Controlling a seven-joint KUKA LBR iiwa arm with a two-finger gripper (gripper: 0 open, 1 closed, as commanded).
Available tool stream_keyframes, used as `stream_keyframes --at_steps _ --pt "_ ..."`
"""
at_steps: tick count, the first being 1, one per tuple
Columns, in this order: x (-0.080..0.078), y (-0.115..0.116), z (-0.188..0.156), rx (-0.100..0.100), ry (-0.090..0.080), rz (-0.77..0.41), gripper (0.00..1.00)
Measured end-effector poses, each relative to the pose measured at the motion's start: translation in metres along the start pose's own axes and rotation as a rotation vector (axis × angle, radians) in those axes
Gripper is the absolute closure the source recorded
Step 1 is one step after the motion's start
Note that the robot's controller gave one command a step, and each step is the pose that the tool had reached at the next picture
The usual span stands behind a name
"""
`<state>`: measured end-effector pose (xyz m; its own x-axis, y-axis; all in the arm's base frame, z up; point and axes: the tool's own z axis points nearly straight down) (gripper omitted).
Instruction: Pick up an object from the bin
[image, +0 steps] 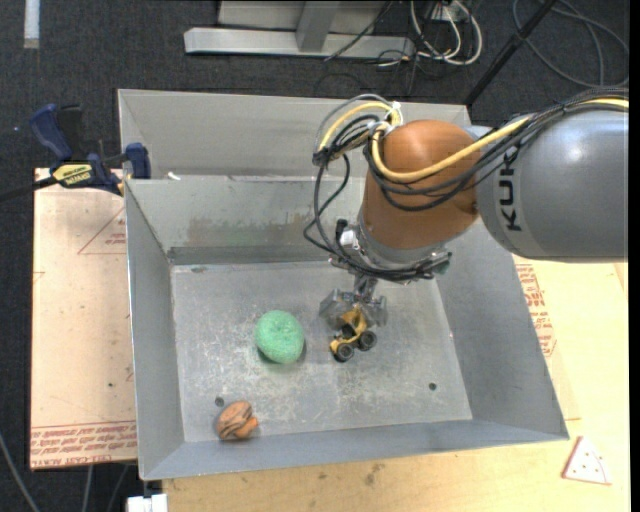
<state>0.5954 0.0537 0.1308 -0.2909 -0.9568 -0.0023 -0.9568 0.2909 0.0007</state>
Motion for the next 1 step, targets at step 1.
stream_keyframes --at_steps 1 --pt "-0.0001 0.0005 -0.0132 -0.002 0.001 0.001 1.00"
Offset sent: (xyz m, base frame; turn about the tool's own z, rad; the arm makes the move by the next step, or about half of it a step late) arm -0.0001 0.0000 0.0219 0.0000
